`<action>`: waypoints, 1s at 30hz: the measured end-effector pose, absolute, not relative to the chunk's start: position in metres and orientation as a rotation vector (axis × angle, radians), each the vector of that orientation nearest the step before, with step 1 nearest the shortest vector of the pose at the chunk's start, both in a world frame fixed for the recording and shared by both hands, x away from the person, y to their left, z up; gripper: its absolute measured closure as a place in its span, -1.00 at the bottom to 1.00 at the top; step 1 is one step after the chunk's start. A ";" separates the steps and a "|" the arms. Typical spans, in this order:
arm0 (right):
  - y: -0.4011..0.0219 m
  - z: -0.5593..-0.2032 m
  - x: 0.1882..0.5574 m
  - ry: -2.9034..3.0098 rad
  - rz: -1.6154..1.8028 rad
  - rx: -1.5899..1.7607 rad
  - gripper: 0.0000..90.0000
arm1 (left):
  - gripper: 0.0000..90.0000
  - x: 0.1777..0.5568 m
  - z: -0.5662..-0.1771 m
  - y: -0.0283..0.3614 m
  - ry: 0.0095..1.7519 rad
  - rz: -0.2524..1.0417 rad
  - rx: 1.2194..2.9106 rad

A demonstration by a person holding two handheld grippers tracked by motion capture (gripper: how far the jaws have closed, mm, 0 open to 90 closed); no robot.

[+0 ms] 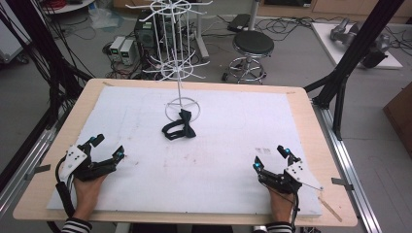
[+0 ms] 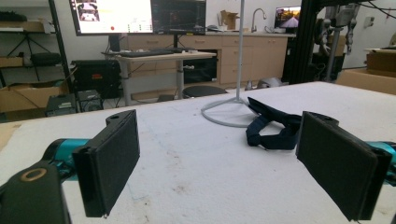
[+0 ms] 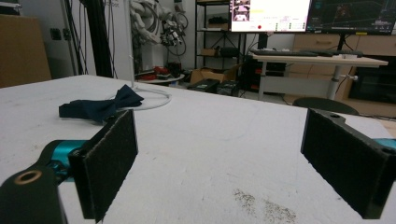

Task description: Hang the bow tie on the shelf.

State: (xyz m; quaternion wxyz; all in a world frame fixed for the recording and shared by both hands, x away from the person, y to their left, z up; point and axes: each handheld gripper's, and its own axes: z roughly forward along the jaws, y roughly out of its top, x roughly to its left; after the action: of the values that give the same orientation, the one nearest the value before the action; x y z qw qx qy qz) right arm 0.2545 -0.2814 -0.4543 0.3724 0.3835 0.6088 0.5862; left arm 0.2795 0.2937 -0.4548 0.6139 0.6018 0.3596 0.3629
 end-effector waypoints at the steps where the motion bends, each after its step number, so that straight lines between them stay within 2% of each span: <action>1: -0.281 -0.454 0.255 1.560 1.502 0.983 -0.78 | -0.69 0.280 -0.455 0.294 0.829 0.836 1.387; 30: -0.281 -0.454 0.255 1.555 1.495 0.990 -0.78 | -0.69 0.283 -0.453 0.292 0.844 0.817 1.431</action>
State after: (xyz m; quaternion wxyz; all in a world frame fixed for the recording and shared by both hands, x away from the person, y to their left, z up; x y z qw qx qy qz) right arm 0.2548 -0.2813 -0.4542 0.3747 0.3867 0.6076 0.5839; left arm 0.2835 0.2916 -0.4527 0.6011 0.6177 0.3644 0.3526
